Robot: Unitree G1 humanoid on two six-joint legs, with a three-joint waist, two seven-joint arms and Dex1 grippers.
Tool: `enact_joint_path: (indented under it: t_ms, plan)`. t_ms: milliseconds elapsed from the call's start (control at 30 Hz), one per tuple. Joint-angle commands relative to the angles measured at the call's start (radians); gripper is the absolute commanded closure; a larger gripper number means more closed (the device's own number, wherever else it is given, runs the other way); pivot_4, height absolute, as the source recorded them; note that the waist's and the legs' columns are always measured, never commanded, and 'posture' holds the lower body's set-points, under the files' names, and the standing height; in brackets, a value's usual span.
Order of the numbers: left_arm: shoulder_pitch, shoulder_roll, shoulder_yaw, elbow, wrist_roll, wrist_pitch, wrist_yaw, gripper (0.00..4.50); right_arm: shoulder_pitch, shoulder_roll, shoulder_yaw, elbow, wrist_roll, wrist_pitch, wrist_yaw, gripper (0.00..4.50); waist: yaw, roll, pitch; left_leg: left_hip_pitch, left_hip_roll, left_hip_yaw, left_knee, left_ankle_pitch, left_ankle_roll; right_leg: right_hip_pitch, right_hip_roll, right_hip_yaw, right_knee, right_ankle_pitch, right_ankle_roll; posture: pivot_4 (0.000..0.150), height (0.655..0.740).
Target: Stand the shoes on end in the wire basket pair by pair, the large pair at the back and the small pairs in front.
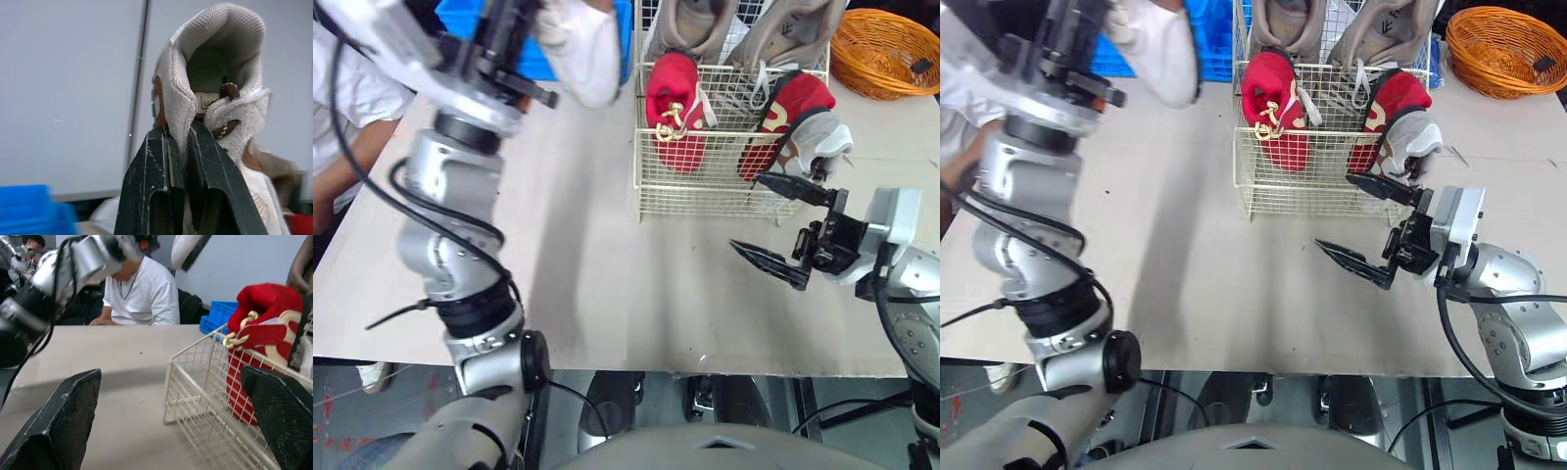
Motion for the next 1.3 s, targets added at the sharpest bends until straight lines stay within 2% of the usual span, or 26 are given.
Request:
enact_joint_path:
  t_ms: [33, 300, 633, 800, 1000, 1133, 1300]
  plan:
    - [0.045, -0.036, -0.091, -0.054, 0.099, -0.102, 0.020, 4.48, -0.005, 0.009, -0.037, -0.054, 0.040, 0.015, -0.046, 0.00, -0.001, 0.001, 0.000, 0.000, 0.000, 0.000, 0.000, 0.000, 0.000, 0.000, 0.000, 0.000, 0.000, 0.000, 0.000, 0.150, 0.6860]
    - [0.150, -0.190, -0.271, 0.094, 0.332, -0.446, 0.003, 4.48, 0.020, 0.016, -0.052, -0.082, 0.048, 0.025, -0.101, 0.00, 0.004, 0.002, -0.001, 0.000, 0.000, 0.000, 0.000, 0.000, 0.000, 0.000, 0.000, 0.000, -0.001, 0.000, 0.000, 0.150, 0.6860]
    - [0.254, -0.220, -0.336, 0.258, 0.476, -0.751, -0.014, 4.48, 0.029, 0.016, -0.081, -0.089, 0.071, 0.036, -0.130, 0.00, 0.004, 0.003, -0.001, -0.001, 0.000, 0.000, 0.000, 0.000, 0.000, 0.000, 0.000, -0.001, -0.001, 0.000, 0.000, 0.150, 0.6860]
    - [0.261, -0.240, -0.341, 0.433, 0.573, -0.942, 0.030, 4.48, 0.037, 0.007, -0.088, -0.094, 0.081, 0.041, -0.135, 0.00, 0.004, 0.007, -0.004, -0.001, 0.000, 0.000, 0.000, 0.000, 0.000, 0.000, 0.000, -0.001, -0.001, 0.000, 0.000, 0.150, 0.6860]
    - [0.301, -0.260, -0.352, 0.528, 0.554, -1.006, 0.037, 4.48, 0.056, 0.002, -0.102, -0.112, 0.094, 0.050, -0.148, 0.00, 0.005, 0.015, -0.011, 0.000, 0.000, -0.001, 0.000, 0.000, 0.001, 0.001, 0.000, -0.001, 0.000, 0.000, 0.000, 0.150, 0.6860]
    - [0.331, -0.251, -0.388, 0.543, 0.523, -1.001, -0.007, 4.48, 0.064, 0.003, -0.109, -0.119, 0.096, 0.055, -0.151, 0.00, 0.004, 0.023, -0.019, 0.001, 0.000, -0.001, 0.000, -0.001, 0.001, 0.001, 0.000, -0.001, 0.000, 0.000, 0.000, 0.150, 0.6860]
    - [0.355, -0.249, -0.405, 0.531, 0.494, -0.946, -0.027, 4.48, 0.069, 0.005, -0.107, -0.125, 0.094, 0.053, -0.157, 0.00, 0.003, 0.022, -0.018, 0.000, 0.000, -0.001, 0.000, -0.001, 0.001, 0.000, 0.000, -0.001, 0.000, 0.000, 0.000, 0.150, 0.6860]
